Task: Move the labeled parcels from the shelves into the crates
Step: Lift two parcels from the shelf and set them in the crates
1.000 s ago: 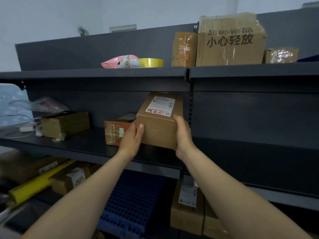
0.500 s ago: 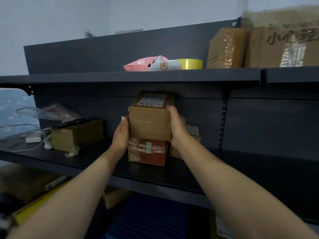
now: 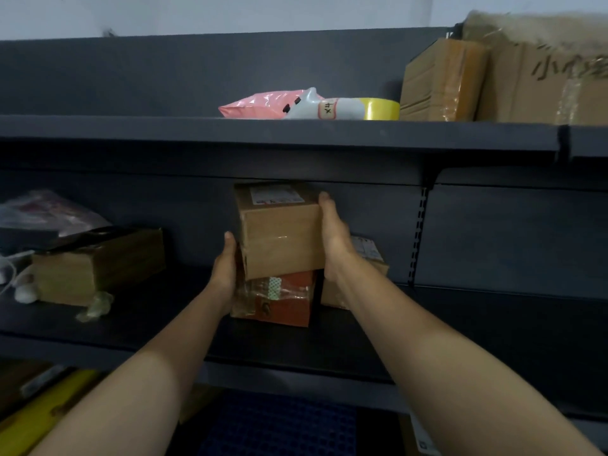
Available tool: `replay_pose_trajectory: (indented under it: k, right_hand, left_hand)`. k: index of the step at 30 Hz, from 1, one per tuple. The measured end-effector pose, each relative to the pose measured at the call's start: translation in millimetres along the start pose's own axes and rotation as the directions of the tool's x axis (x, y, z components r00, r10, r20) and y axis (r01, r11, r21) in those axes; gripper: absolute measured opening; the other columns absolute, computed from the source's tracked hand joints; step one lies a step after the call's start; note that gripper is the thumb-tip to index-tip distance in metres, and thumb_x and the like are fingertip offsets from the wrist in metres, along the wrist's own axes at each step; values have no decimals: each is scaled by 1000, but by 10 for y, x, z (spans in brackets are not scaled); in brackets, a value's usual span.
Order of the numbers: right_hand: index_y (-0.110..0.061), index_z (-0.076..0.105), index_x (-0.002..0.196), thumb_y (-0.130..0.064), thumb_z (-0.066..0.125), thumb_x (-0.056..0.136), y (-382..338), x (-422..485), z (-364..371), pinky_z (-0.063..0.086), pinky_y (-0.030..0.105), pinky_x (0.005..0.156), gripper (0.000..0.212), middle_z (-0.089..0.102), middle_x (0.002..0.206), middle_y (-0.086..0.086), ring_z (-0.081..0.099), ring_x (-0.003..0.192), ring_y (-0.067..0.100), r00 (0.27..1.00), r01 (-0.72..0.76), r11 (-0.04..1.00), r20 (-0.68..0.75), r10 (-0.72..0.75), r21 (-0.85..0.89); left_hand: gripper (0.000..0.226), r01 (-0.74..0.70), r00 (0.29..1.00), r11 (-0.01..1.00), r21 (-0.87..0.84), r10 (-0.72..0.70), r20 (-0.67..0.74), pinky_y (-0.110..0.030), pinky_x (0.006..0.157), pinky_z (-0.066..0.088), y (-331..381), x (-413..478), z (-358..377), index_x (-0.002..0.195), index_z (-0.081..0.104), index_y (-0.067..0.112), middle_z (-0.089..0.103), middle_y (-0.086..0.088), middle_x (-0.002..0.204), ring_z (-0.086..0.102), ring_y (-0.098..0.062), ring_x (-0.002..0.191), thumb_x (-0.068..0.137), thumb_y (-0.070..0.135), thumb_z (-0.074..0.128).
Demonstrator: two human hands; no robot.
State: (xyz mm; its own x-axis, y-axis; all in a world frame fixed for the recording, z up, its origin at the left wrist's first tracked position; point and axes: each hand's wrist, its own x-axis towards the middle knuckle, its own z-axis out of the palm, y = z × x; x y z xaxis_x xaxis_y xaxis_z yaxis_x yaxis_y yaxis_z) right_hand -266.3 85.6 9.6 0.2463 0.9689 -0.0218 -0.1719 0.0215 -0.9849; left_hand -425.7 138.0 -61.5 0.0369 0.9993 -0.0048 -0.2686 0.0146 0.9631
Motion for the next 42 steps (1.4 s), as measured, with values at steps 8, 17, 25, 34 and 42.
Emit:
replay_pose_trajectory:
  k: [8,17,25,34,42]
  right_hand:
    - [-23,51,130,-76,44,79,-33,-264,110,43,41,67,74,59,115,11,56,98,29,982,-142,989,118,145,-30]
    - [-27,59,112,-73,40,82,23,-803,143,45,46,72,58,64,106,10,58,95,29,944,-175,983,292,152,53]
    - [-25,63,99,-67,40,85,-105,-1656,-384,48,41,69,50,67,102,9,61,88,27,913,-157,984,392,111,87]
    - [-30,57,117,-70,40,83,-225,-2429,-1687,47,52,80,55,65,109,11,59,100,32,939,-145,980,331,93,137]
    - [-33,58,118,-74,41,78,-495,-2541,-3088,37,69,92,60,65,112,12,58,105,36,996,-54,988,81,43,147]
  left_hand:
    - [61,-58,997,996,-63,55,-50,-45,89,51,-29,-157,-142,109,64,27,68,-11,110,64,-29,101,84,74,35]
    - [58,-248,949,969,25,247,-197,-41,88,51,100,-802,-336,120,63,19,68,-9,109,65,-24,98,94,60,31]
    - [55,-274,900,959,71,281,-334,-47,92,50,162,-1928,-3,108,68,25,71,-6,102,66,-27,96,91,64,33]
    - [82,-234,933,971,51,239,-268,-51,94,48,-175,-2901,967,113,66,35,70,-2,109,65,-27,103,54,89,47]
    - [96,-158,987,984,83,161,-27,-53,97,43,-596,-2671,2248,117,61,42,65,0,121,59,-29,113,42,99,44]
